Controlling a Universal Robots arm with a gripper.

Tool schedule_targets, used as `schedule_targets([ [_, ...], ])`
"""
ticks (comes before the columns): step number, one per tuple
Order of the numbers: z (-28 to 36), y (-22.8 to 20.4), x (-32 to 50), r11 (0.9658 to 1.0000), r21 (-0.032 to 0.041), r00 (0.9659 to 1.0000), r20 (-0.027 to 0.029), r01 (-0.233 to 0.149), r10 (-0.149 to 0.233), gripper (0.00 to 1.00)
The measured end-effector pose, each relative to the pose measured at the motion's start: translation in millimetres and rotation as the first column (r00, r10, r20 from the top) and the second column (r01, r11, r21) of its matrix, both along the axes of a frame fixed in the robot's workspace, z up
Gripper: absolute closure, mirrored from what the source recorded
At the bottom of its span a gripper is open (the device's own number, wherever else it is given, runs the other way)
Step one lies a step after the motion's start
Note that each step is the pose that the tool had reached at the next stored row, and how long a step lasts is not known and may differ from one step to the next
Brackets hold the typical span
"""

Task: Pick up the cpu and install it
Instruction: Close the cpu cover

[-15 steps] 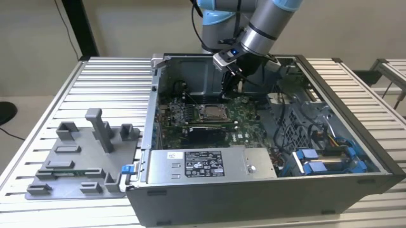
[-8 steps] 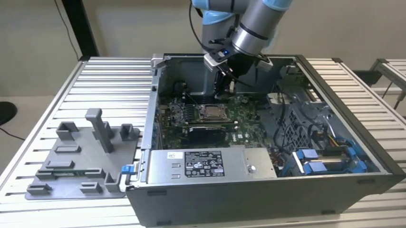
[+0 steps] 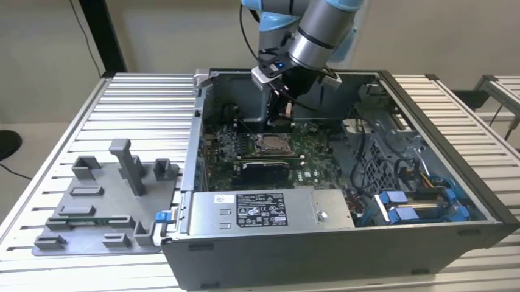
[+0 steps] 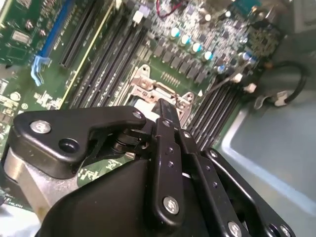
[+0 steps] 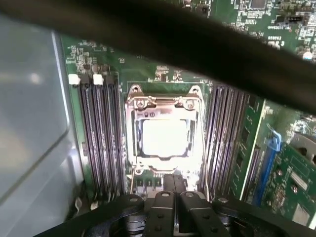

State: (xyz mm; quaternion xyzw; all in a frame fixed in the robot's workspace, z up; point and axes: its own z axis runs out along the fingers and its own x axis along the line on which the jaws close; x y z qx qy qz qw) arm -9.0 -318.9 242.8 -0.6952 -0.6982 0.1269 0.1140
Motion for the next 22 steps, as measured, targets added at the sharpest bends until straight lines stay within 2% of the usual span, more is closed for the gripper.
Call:
schedule_targets([
  [2,6.0,0.0,-0.5,1.0000,0.0000,1.0000,0.0001,0.000,0.000,1.00],
  [4,8.4,0.0,-0.5,1.0000,0.0002,1.0000,0.0014,-0.001,0.001,1.00],
  [5,8.4,0.1,-0.6,1.0000,0.0003,1.0000,0.0043,-0.001,0.001,1.00],
  [6,8.4,0.2,-0.9,1.0000,0.0004,0.9999,0.0110,-0.002,0.002,1.00],
  [7,8.5,0.1,-1.5,1.0000,0.0001,0.9997,0.0225,-0.003,0.003,1.00],
  [10,7.9,0.2,-5.1,1.0000,0.0001,0.9973,0.0731,-0.005,0.005,1.00],
  [11,7.3,0.2,-8.6,1.0000,0.0001,0.9963,0.0857,-0.005,0.005,1.00],
  [12,6.5,0.1,-12.6,1.0000,0.0001,0.9955,0.0947,-0.005,0.005,1.00],
  [18,0.3,0.1,-37.7,1.0000,-0.0005,0.9902,0.1399,-0.005,0.005,1.00],
  [19,-0.9,0.1,-41.4,1.0000,-0.0006,0.9886,0.1503,-0.005,0.005,1.00],
  [20,-1.6,0.1,-42.8,1.0000,-0.0006,0.9876,0.1567,-0.005,0.005,1.00],
  [22,-2.6,0.2,-42.9,1.0000,-0.0004,0.9869,0.1611,-0.005,0.005,1.00],
])
